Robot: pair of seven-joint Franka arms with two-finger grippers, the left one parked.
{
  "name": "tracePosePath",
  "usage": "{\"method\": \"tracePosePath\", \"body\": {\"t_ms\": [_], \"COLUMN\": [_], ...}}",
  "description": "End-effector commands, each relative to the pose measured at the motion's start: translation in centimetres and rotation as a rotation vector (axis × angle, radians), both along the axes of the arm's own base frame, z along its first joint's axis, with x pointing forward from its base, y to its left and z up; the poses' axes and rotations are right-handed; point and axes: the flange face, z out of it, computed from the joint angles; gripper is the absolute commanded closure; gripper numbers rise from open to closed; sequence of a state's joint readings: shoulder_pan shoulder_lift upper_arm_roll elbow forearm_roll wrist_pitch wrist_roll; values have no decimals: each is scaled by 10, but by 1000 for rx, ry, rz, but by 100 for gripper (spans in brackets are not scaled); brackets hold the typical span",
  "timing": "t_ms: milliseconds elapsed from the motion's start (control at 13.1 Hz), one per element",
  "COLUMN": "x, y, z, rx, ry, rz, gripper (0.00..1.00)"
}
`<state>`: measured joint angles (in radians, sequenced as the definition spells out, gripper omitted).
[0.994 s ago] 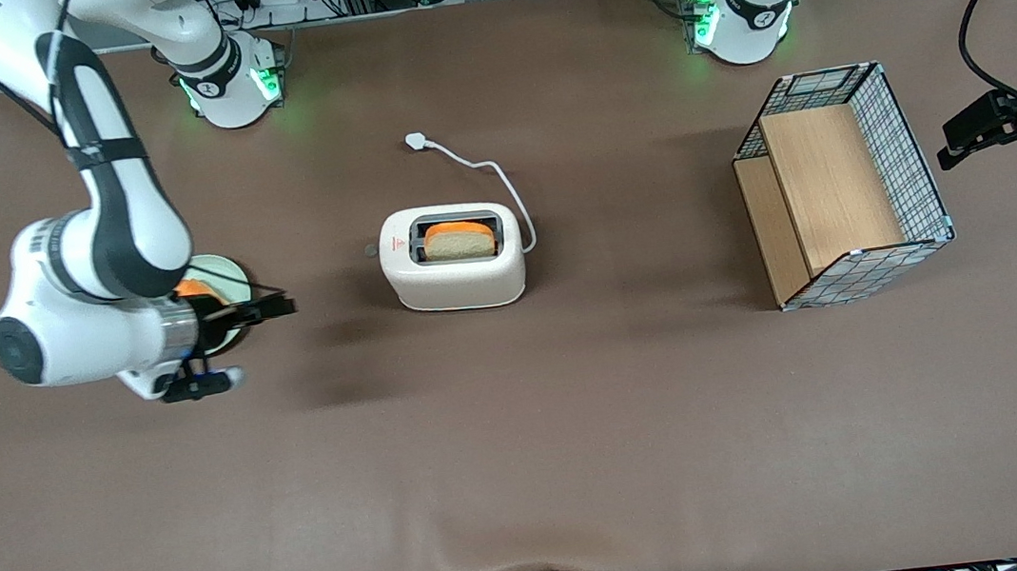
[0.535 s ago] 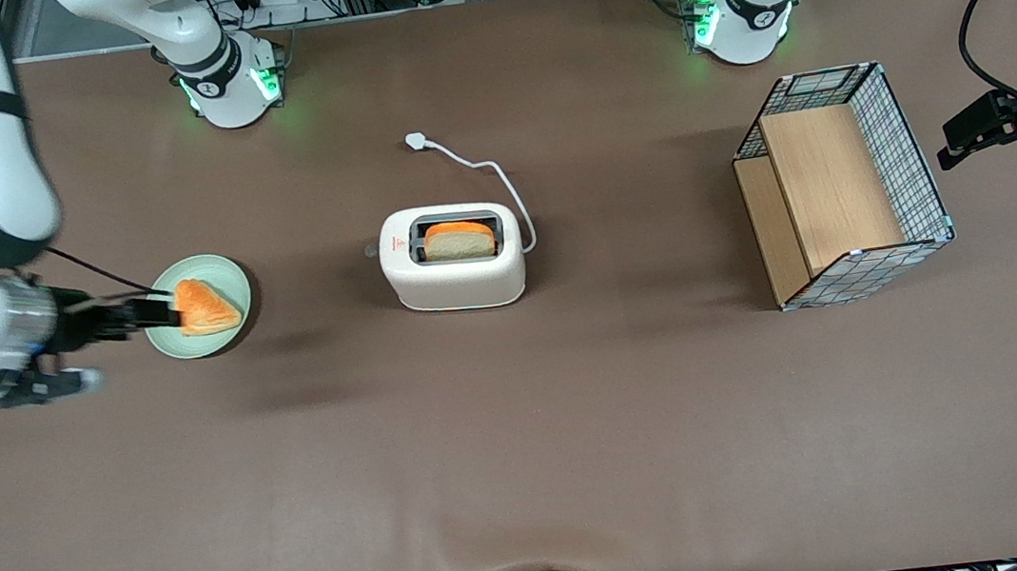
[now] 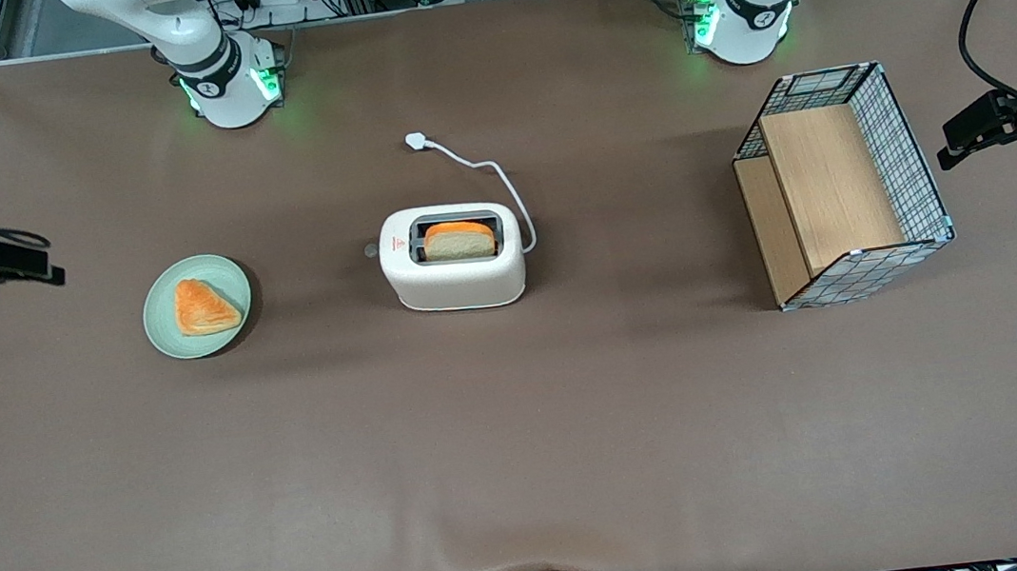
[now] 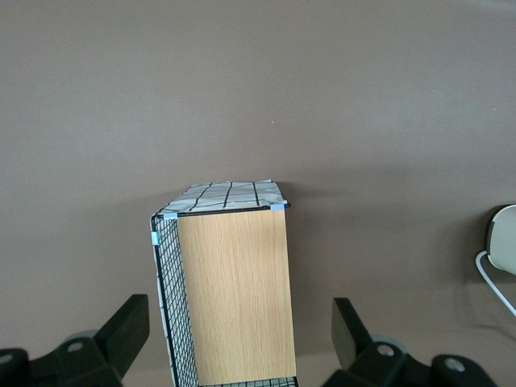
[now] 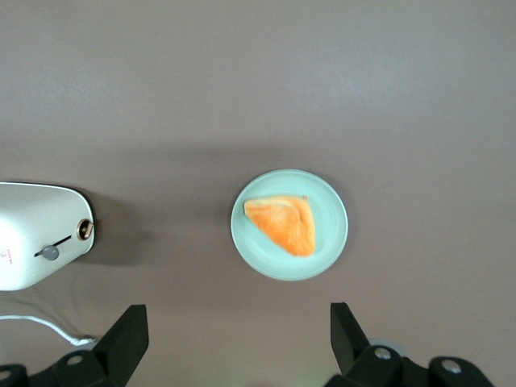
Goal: Press toaster button with right arm
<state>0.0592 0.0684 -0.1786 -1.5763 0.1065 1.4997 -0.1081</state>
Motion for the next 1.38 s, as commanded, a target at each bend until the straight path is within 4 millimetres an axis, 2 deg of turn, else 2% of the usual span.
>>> {"method": "tracePosePath", "body": {"t_ms": [0, 306, 382, 535, 688, 994, 1299], "x": [-23, -33, -35, -38, -38, -36, -35], "y": [10, -4, -10, -12, -8, 0, 1], "z": [36, 64, 65, 68, 65, 75, 77], "rx": [-48, -99, -89, -97, -109, -107, -108], "ry": [-31, -73, -70, -51, -26, -38, -46], "rz": [-47, -62, -80, -114, -172, -160, -152], "gripper": [0, 0, 0, 0, 0, 0, 0]}}
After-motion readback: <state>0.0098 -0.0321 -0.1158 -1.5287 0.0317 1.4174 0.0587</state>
